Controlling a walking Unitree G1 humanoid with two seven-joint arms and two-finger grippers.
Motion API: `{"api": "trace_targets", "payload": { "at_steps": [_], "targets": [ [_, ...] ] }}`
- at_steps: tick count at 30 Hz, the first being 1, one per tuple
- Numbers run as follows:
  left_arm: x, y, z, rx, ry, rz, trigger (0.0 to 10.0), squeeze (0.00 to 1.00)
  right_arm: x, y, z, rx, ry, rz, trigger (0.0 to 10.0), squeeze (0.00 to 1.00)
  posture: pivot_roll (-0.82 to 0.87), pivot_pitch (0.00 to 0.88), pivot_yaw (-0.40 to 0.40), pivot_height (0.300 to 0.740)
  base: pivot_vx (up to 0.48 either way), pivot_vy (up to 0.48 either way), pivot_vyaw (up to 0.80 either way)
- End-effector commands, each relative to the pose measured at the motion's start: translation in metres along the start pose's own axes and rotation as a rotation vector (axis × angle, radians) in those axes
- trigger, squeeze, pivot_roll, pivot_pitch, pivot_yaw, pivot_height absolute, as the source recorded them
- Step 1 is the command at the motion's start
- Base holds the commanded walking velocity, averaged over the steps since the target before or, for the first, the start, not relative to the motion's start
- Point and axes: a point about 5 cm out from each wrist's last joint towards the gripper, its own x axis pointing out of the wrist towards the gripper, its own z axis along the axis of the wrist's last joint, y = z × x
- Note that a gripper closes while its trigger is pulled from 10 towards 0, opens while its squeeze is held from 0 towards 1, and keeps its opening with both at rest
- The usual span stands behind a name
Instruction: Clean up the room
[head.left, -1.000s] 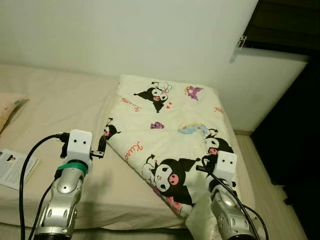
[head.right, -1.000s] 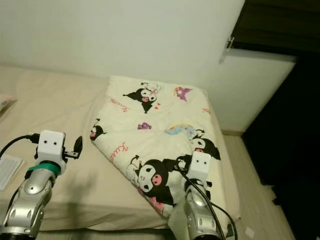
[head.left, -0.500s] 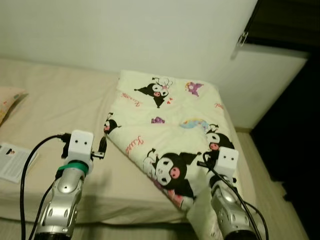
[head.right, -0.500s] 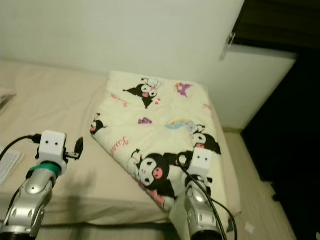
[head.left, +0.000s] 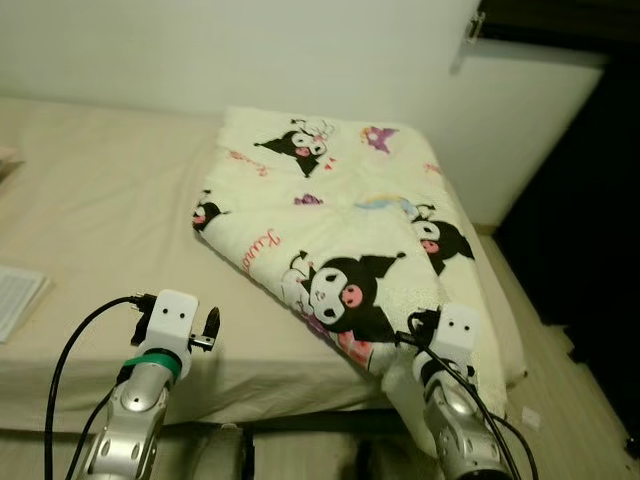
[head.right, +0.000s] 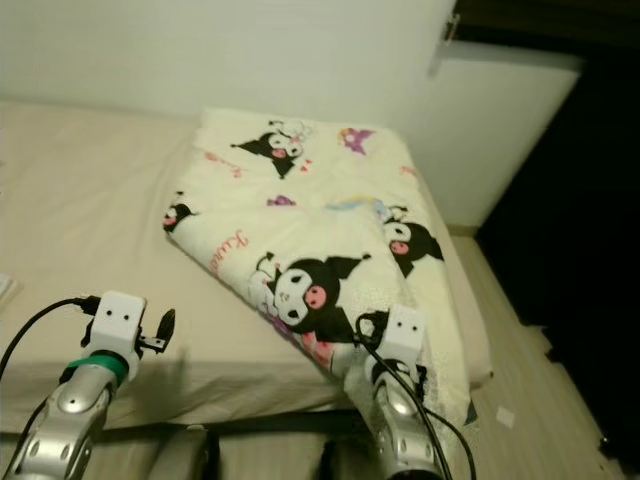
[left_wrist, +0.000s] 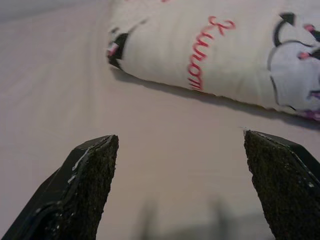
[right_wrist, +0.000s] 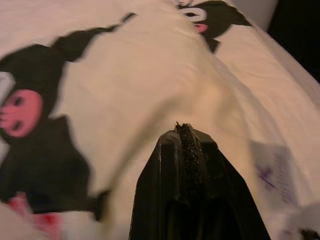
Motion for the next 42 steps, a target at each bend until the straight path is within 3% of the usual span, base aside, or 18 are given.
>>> {"api": "trace_targets", "payload": {
  "at_steps": [1,6,9,13,19,26,34,38,42],
  "targets": [
    [-0.002,0.000,0.001,0.008,-0.014,0.006,10.0,0.00,0.001,0.000,0.005,0.015,-0.024,-0.001,10.0,0.00,0.15,0.000,-0.044,0.595,0.000,0.000,0.00],
    [-0.004,0.013,0.001,0.001,-0.030,0.081,10.0,0.00,0.015,-0.010,0.030,0.017,-0.107,-0.027,10.0,0.00,0.16,0.000,-0.067,0.595,0.000,0.000,0.00],
    [-0.004,0.013,0.001,0.001,-0.030,0.081,10.0,0.00,0.015,-0.010,0.030,0.017,-0.107,-0.027,10.0,0.00,0.16,0.000,-0.067,0.595,0.000,0.000,0.00],
    [-0.008,0.015,0.002,0.008,-0.036,0.084,10.0,0.00,0.029,-0.028,0.044,0.009,-0.115,-0.077,10.0,0.00,0.18,0.000,-0.070,0.595,0.000,0.000,0.00],
    [-0.007,0.029,0.006,0.023,-0.054,0.119,10.0,0.00,0.048,-0.035,0.050,-0.062,0.002,-0.096,10.0,0.00,0.19,0.000,-0.077,0.595,0.000,0.000,0.00],
    [-0.002,0.048,0.017,0.048,-0.079,0.161,10.0,0.00,0.060,-0.018,0.064,-0.078,0.030,-0.021,10.0,0.00,0.21,0.000,-0.070,0.595,0.000,0.000,0.00],
    [0.001,0.077,0.022,0.060,-0.083,0.261,10.0,0.00,0.066,0.029,0.075,-0.185,0.047,0.178,10.0,0.00,0.21,0.004,-0.088,0.595,0.000,0.000,0.00],
    [0.002,0.078,0.020,0.062,-0.069,0.274,10.0,0.00,0.065,0.033,0.071,-0.212,0.069,0.187,10.0,0.00,0.21,0.012,-0.100,0.595,0.000,0.000,0.00],
    [0.005,0.076,0.023,0.060,-0.072,0.276,10.0,0.00,0.067,0.027,0.072,-0.199,0.079,0.142,10.0,0.00,0.21,0.023,-0.116,0.595,0.000,0.000,0.00]
  ]
}}
